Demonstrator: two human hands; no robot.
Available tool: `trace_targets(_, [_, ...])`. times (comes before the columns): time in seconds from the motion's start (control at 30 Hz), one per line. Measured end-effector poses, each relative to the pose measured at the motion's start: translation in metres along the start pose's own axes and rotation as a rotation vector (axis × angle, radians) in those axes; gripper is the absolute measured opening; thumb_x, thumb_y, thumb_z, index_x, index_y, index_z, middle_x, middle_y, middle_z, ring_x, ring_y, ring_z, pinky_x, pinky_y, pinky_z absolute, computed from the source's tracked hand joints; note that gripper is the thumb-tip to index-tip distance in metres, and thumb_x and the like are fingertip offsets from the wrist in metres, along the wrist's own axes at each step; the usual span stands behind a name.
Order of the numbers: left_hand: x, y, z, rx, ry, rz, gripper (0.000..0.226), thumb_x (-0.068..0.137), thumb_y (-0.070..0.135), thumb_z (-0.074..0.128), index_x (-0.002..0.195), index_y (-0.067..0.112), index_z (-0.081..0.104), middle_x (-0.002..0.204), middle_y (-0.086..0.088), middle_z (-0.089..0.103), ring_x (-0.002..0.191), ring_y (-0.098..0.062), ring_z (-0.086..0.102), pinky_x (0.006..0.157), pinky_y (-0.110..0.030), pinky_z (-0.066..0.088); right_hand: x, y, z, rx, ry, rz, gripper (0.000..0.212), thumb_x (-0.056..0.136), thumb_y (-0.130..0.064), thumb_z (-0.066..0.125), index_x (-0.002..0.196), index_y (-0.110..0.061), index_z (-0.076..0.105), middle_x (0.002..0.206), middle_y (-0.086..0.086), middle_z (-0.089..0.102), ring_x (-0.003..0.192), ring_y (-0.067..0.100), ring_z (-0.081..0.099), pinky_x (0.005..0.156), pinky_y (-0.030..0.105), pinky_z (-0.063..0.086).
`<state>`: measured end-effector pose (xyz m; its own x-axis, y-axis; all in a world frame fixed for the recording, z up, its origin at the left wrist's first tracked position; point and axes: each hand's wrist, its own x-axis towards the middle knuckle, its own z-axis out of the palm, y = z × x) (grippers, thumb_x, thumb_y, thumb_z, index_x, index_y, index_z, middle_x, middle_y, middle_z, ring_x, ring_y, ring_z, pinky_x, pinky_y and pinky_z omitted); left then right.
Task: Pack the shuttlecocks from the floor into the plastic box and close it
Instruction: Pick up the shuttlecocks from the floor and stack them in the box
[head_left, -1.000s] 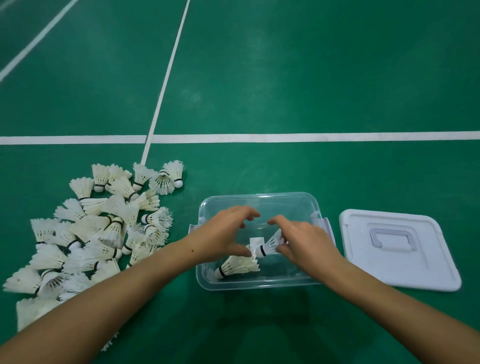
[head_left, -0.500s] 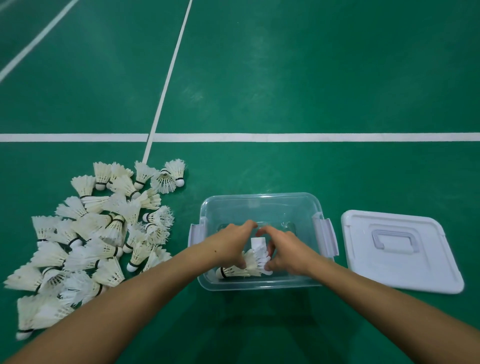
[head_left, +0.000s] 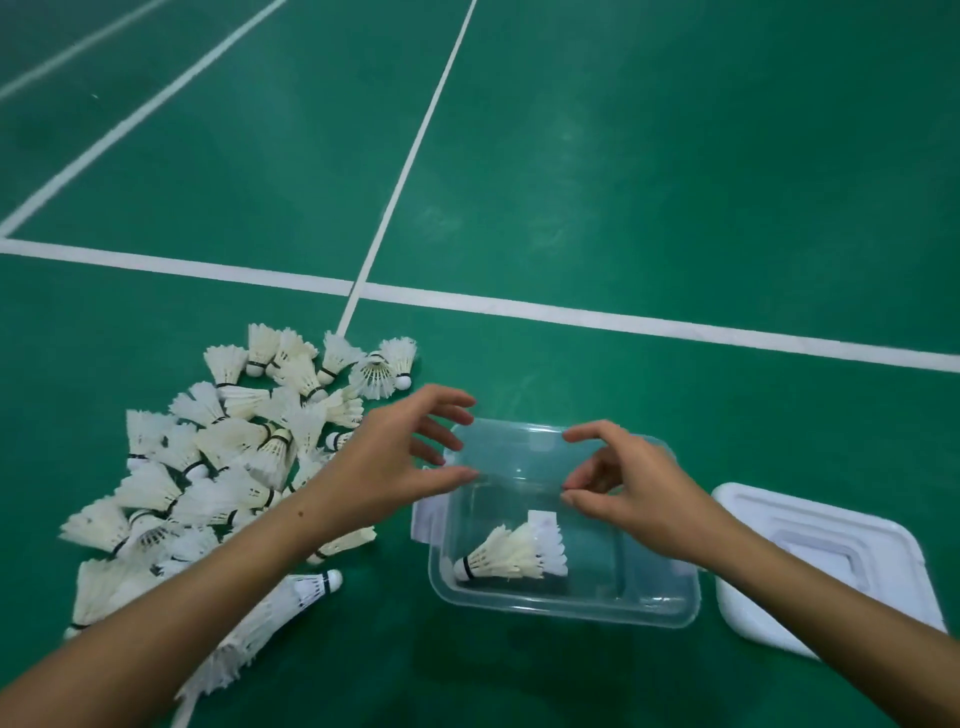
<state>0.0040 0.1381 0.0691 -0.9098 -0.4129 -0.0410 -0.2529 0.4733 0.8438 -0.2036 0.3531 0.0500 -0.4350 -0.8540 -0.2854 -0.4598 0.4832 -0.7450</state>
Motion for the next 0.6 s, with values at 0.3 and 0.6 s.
trace_targets(0.3, [-0.064, -0.075, -0.105, 0.113, 0.207, -0.196, 0.068, 0.076, 0.033, 0.091, 0.135, 0.032, 0.058, 0.122, 0.018, 0.067, 0.109, 0.001, 0.067, 0.095, -0.027, 0.059, 0.068, -0.117, 0.035, -0.036, -0.093, -0.217, 0.049, 0.087, -0.026, 0.085, 0.127, -0.031, 0.057, 0.095, -0.010, 0.078, 0.085, -0.001, 0.073, 0.079, 0.021, 0.058])
trace_targets(0.6, [-0.092, -0.154, -0.102, 0.283, 0.061, -0.287, 0.069, 0.081, 0.037, 0.088, 0.141, 0.031, 0.054, 0.130, 0.017, 0.061, 0.112, 0.003, 0.060, 0.100, -0.028, 0.055, 0.149, -0.142, 0.152, -0.166, -0.220, -0.254, 0.053, 0.092, -0.022, 0.080, 0.136, -0.023, 0.052, 0.106, -0.002, 0.073, 0.091, 0.013, 0.071, 0.083, 0.035, 0.063])
